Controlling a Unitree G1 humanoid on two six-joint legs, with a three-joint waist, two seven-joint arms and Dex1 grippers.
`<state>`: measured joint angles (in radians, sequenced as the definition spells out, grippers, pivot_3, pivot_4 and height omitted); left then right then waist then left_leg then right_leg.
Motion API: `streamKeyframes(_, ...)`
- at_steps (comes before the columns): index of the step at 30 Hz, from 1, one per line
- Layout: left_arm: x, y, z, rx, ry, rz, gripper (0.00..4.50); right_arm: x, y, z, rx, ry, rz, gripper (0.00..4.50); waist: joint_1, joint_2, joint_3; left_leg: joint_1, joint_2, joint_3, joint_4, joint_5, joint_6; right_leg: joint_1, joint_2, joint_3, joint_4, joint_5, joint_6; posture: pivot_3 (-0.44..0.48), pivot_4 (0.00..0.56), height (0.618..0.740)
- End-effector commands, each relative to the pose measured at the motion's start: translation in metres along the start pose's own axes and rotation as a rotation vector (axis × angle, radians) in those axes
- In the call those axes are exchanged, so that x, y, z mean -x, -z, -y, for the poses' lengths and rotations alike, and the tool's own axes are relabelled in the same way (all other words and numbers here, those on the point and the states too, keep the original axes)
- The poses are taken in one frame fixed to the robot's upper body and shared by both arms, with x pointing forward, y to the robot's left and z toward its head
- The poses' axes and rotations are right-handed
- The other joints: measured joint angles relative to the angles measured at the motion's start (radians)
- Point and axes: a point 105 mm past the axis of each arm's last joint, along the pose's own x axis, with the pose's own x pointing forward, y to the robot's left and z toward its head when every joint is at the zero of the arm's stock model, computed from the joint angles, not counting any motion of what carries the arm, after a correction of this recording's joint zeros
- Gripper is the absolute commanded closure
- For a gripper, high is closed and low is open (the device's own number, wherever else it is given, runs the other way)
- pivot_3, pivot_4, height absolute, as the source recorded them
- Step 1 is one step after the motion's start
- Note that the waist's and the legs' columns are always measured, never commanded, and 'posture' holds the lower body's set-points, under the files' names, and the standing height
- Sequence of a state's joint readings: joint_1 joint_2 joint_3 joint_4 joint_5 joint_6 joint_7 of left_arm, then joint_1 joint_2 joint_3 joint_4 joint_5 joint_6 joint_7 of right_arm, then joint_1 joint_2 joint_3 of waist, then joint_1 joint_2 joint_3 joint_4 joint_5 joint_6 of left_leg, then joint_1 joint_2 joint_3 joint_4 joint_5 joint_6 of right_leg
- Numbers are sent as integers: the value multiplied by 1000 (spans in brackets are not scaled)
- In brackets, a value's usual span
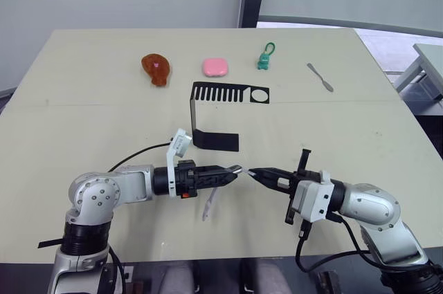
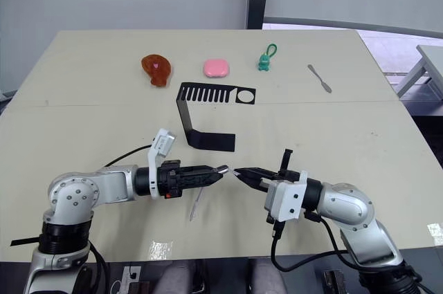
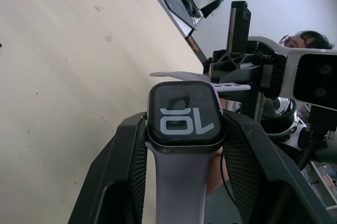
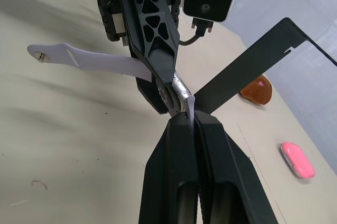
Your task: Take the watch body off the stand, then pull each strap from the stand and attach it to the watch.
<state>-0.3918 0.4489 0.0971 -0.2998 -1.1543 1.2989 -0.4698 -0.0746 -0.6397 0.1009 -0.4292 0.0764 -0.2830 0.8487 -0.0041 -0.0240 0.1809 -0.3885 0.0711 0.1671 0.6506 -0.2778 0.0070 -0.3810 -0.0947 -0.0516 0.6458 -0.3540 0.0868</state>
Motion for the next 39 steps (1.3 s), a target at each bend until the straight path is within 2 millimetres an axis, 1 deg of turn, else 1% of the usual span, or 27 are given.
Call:
streamKeyframes(1, -5, 1, 8, -31, 33, -17, 2906, -3, -11, 3, 36, 6, 47, 4500, 0, 0, 0, 0, 0, 0, 0, 0, 0, 0, 0, 0, 0, 0, 0, 0, 150, 740)
streamKeyframes(39, -12, 7, 12, -58, 50, -57, 2906, -10, -7, 1, 30, -5, 20, 4500, 0, 0, 0, 0, 0, 0, 0, 0, 0, 0, 0, 0, 0, 0, 0, 0, 150, 740)
